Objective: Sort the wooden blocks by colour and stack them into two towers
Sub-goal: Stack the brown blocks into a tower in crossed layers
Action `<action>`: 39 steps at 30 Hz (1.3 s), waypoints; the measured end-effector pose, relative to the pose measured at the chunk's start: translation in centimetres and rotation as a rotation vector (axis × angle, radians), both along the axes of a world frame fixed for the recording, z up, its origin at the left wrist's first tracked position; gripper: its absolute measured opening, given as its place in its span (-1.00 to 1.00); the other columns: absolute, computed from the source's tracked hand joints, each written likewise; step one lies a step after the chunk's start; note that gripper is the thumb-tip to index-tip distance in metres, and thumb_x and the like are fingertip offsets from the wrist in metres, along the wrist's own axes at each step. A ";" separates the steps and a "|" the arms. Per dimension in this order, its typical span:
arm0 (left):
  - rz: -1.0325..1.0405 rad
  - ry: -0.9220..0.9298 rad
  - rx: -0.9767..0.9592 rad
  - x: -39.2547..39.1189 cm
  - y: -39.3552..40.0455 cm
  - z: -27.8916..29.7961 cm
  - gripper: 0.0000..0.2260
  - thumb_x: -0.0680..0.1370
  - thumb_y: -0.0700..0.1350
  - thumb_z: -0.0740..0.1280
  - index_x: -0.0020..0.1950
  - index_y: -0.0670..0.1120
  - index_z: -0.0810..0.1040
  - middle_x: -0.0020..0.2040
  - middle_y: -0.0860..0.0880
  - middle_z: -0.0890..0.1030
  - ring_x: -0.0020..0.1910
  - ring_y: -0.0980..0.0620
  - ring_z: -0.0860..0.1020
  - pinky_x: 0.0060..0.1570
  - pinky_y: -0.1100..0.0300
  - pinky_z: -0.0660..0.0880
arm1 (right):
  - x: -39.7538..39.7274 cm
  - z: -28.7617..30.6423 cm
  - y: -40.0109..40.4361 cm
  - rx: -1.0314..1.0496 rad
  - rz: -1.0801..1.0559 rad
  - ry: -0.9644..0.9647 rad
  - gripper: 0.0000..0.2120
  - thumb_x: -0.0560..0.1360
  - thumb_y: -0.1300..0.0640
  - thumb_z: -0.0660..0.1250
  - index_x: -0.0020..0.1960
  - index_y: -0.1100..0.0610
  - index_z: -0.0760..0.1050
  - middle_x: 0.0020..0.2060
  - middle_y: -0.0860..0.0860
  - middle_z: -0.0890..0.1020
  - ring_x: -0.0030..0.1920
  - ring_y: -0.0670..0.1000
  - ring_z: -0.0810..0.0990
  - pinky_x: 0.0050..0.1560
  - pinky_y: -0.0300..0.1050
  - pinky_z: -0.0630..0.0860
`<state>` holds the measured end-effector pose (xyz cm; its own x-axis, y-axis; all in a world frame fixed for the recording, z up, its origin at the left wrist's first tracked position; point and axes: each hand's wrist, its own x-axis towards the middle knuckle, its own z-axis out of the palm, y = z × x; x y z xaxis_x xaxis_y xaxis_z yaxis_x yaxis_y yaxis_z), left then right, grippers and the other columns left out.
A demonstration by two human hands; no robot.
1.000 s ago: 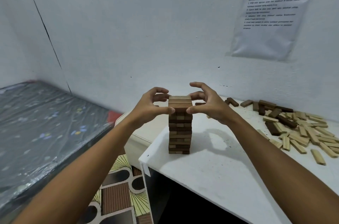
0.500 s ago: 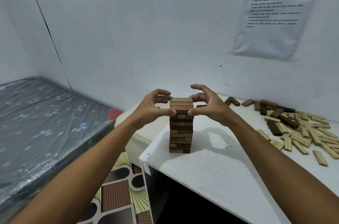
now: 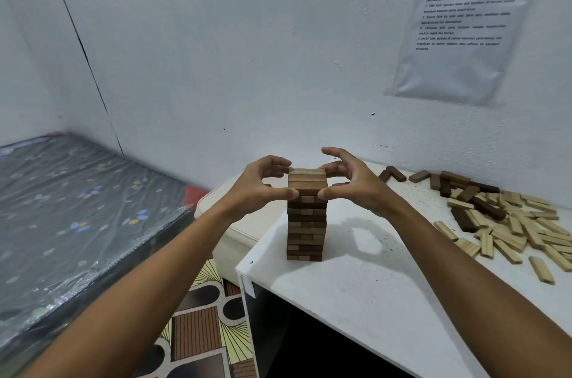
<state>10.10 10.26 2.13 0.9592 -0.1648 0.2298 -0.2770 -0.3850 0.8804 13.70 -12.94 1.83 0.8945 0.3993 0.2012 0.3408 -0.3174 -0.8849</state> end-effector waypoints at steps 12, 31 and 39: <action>0.003 -0.051 0.087 0.9 -0.4 1.4 -0.46 0.37 0.25 0.40 0.27 0.05 0.51 0.26 0.04 0.57 0.28 0.09 0.51 0.32 0.00 0.43 | -0.4 1.1 -0.9 0.022 -0.074 -0.013 -0.55 0.52 0.01 0.39 0.38 -0.05 0.38 0.16 0.00 0.57 0.18 -0.04 0.56 0.22 -0.01 0.53; -0.374 -0.177 0.617 2.4 -18.9 6.8 -0.54 0.51 0.07 0.41 0.35 -0.03 0.45 0.31 -0.07 0.51 0.27 -0.01 0.48 0.14 0.19 0.42 | -7.0 3.8 -16.1 -0.211 -0.419 -0.029 -0.66 0.53 0.04 0.39 0.27 0.08 0.50 0.04 0.00 0.66 0.05 -0.04 0.62 0.18 0.01 0.53; -0.365 -0.106 0.551 2.9 -24.6 -1.5 -0.58 0.51 0.02 0.42 0.32 -0.06 0.49 0.28 -0.03 0.52 0.16 0.05 0.50 0.07 0.23 0.41 | -8.2 -2.9 -22.4 -0.377 -0.561 0.094 -0.64 0.51 0.08 0.39 0.29 0.07 0.50 0.20 0.05 0.57 0.20 0.05 0.54 0.17 -0.04 0.48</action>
